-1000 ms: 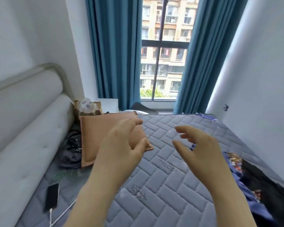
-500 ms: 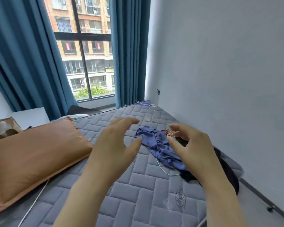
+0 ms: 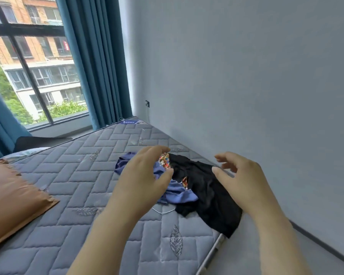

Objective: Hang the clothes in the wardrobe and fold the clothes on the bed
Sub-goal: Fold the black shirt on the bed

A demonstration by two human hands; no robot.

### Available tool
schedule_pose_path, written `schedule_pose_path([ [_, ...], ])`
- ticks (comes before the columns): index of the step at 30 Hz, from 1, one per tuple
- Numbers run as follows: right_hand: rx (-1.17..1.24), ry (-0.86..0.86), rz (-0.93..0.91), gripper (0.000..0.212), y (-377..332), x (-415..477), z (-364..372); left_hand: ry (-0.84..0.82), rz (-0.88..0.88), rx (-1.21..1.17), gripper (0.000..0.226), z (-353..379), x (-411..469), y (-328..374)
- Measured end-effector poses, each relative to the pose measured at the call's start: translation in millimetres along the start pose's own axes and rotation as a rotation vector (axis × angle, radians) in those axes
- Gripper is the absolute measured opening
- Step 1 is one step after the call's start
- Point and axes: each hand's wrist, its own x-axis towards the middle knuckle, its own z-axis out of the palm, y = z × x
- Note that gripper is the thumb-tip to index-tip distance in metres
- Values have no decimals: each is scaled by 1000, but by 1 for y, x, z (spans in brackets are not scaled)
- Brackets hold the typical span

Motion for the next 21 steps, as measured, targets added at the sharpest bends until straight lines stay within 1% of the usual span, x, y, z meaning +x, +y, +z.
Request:
schedule_pose_path([
  [3,12,33,98,26,31,-7,-7,-75,48,-26,41,29,15,1],
  [6,1,47,191,26,59,-18,-11,-188,93,-44,42,61,24,1],
  [11,-51,24,270,28,110,-13,-15,-309,145,-46,41,115,39,0],
  [14,-53,4,300,29,141,9,-17,-362,141,-36,40,146,59,1],
  [16,-48,-17,306,29,166,28,-18,-358,130,-21,41,171,79,1],
  [18,-36,-48,312,30,194,49,-18,-367,103,-11,41,201,100,1],
  [21,-27,-89,329,30,243,79,-23,-431,57,12,42,254,128,3],
])
